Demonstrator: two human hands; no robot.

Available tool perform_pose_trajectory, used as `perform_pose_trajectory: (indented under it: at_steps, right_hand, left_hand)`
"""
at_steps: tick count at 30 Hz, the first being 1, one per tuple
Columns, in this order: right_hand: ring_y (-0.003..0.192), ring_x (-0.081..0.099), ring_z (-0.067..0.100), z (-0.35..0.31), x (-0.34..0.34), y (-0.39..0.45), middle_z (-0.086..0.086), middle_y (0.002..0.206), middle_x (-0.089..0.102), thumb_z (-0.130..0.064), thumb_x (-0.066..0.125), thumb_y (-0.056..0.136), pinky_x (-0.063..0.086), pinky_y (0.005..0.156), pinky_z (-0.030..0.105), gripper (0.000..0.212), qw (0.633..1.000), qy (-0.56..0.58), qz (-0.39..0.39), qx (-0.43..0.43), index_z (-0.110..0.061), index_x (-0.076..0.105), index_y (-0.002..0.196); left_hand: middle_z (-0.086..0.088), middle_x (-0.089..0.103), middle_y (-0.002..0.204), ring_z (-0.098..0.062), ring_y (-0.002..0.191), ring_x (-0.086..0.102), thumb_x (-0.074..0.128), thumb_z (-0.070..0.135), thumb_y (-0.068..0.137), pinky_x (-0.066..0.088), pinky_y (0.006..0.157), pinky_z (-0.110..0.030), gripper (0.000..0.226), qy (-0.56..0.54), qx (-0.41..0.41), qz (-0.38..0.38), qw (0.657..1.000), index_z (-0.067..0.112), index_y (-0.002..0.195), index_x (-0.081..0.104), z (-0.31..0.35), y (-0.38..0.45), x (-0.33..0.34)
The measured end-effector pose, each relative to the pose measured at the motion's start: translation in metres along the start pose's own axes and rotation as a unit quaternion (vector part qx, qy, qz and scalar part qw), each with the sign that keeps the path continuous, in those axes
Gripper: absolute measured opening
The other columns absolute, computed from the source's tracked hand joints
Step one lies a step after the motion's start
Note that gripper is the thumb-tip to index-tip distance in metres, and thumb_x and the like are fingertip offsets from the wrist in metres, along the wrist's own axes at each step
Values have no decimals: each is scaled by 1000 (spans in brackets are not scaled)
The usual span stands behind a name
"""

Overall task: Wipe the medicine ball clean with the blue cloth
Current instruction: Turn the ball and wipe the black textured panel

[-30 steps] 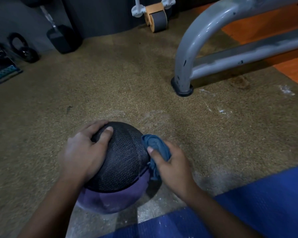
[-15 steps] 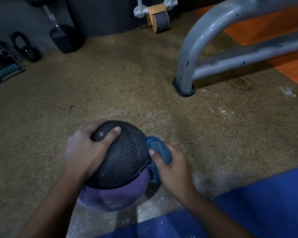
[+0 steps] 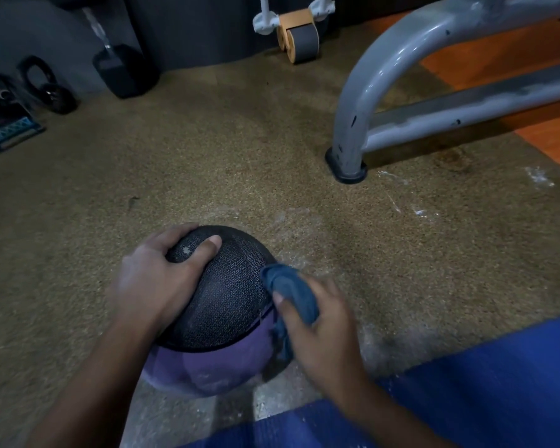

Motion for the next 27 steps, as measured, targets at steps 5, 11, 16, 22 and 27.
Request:
perform_pose_trajectory:
  at_steps: [5, 11, 16, 22, 27]
  right_hand:
    - [86, 61, 6, 7, 3, 8, -8, 101, 59, -55, 62, 85, 51, 79, 34, 32, 999, 19, -3, 40, -37, 68, 111]
    - [96, 62, 9, -47, 8, -52, -4, 125, 51, -50, 66, 82, 54, 71, 24, 48, 976, -116, -26, -183, -36, 61, 128]
    - [84, 59, 2, -7, 3, -2, -13, 104, 56, -56, 58, 84, 50, 73, 25, 42, 999, -23, -10, -35, -34, 65, 120]
    - [88, 58, 4, -1, 4, 9, -6, 105, 56, -52, 62, 88, 48, 76, 30, 25, 999, -15, -18, 25, -36, 66, 107]
    - [100, 59, 8, -66, 12, -35, -7, 127, 47, -44, 66, 86, 53, 80, 30, 48, 978, -96, -70, -171, -35, 57, 133]
  left_hand:
    - [9, 60, 135, -26, 123, 54, 46, 81, 66, 44, 101, -44, 63, 1, -21, 8, 1000, 53, 120, 60, -2, 1, 0]
    - [9, 60, 134, -25, 123, 54, 49, 79, 65, 44, 102, -46, 61, -29, -40, 13, 999, 52, 119, 61, -11, -1, -6]
    - [11, 60, 135, -23, 125, 53, 51, 77, 68, 42, 105, -46, 59, -37, -19, 6, 999, 52, 120, 62, -7, -1, -4]
    - [9, 60, 135, -26, 124, 54, 52, 78, 66, 43, 104, -44, 59, -26, -29, 12, 999, 53, 118, 62, -3, 2, -1]
    - [6, 62, 133, -26, 122, 55, 53, 78, 66, 44, 102, -43, 60, -28, -37, 7, 999, 52, 119, 62, -6, 4, -1]
Point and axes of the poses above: each hand's wrist, its own y-axis towards the middle knuckle, its own x-axis out of the palm, z = x × y, the point moved 8 cm from there along y, towards the middle knuckle
